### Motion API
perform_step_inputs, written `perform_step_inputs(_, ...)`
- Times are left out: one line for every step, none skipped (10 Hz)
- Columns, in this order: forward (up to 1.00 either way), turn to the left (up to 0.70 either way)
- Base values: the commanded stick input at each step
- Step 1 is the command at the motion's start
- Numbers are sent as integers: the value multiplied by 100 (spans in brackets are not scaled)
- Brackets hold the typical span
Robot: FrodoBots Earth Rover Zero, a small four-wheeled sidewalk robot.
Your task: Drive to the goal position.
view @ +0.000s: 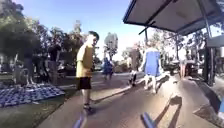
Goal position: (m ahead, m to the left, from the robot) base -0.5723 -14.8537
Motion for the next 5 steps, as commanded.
perform_step_inputs(18,0)
perform_step_inputs(93,0)
perform_step_inputs(98,0)
perform_step_inputs(98,0)
perform_step_inputs(98,0)
